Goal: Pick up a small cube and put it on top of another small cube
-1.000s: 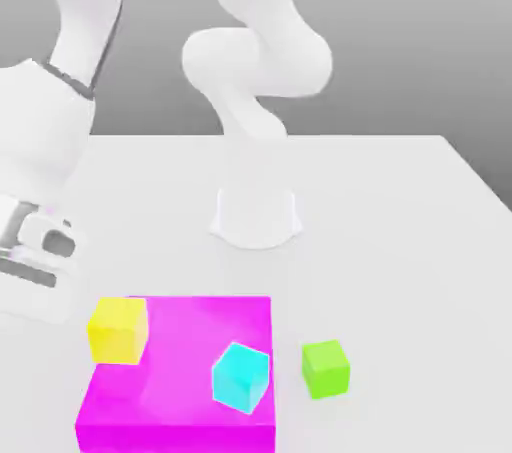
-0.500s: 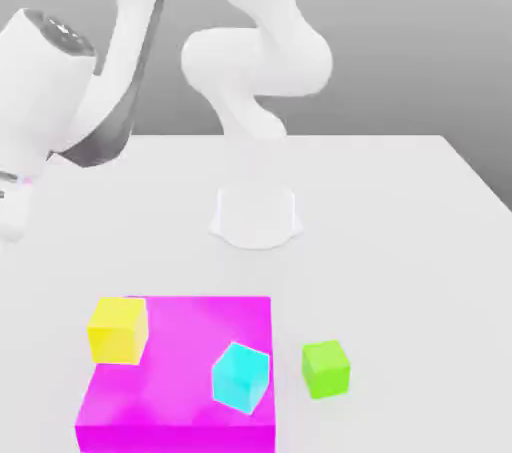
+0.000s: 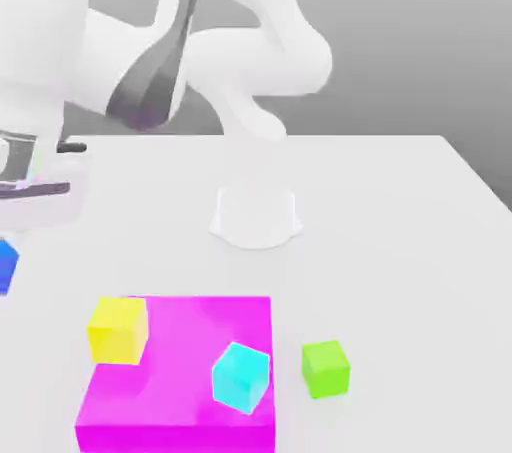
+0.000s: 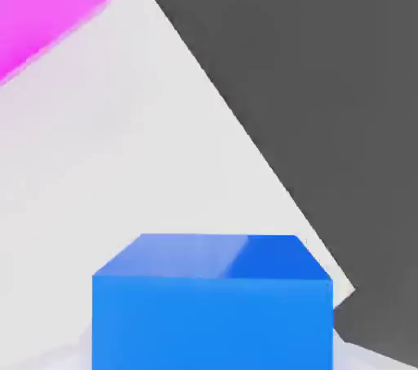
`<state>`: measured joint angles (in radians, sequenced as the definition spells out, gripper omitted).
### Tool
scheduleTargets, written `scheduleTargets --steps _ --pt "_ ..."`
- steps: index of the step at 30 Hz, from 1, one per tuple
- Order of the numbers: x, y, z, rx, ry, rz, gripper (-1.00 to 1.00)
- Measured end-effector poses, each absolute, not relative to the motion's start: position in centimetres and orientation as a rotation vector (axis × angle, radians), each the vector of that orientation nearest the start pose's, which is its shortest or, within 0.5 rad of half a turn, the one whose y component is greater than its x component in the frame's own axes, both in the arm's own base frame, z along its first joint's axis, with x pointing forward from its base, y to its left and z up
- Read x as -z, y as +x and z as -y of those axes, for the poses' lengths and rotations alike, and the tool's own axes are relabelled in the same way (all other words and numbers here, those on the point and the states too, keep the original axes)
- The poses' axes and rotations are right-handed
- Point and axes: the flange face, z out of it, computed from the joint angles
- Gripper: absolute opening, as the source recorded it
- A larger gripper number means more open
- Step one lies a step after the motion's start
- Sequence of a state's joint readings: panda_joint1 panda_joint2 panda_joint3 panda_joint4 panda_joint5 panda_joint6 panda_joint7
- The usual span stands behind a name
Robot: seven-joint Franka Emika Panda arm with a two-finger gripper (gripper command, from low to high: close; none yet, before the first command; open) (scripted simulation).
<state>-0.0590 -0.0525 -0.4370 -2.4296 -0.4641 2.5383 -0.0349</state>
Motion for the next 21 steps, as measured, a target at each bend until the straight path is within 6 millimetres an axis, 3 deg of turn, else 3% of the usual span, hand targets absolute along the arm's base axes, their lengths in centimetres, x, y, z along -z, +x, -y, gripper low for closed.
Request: scheduleTargets --steps 6,11,13,17,18,21 --pt "-34.2 42.3 20.7 0.082 -3.164 -0.820 -1.00" --pt "-34.4 41.2 18.2 -0.020 -2.869 -1.247 -1.00" --pt "-33.2 40.6 17.1 -0.011 -2.847 -1.305 -1.00" --pt "-28.0 40.5 16.6 -0.003 -2.845 -1.319 -1.00" --pt "-27.0 40.4 16.6 -0.002 -2.846 -1.321 1.00" --pt "-27.0 40.5 16.6 -0.002 -2.846 -1.320 1.00"
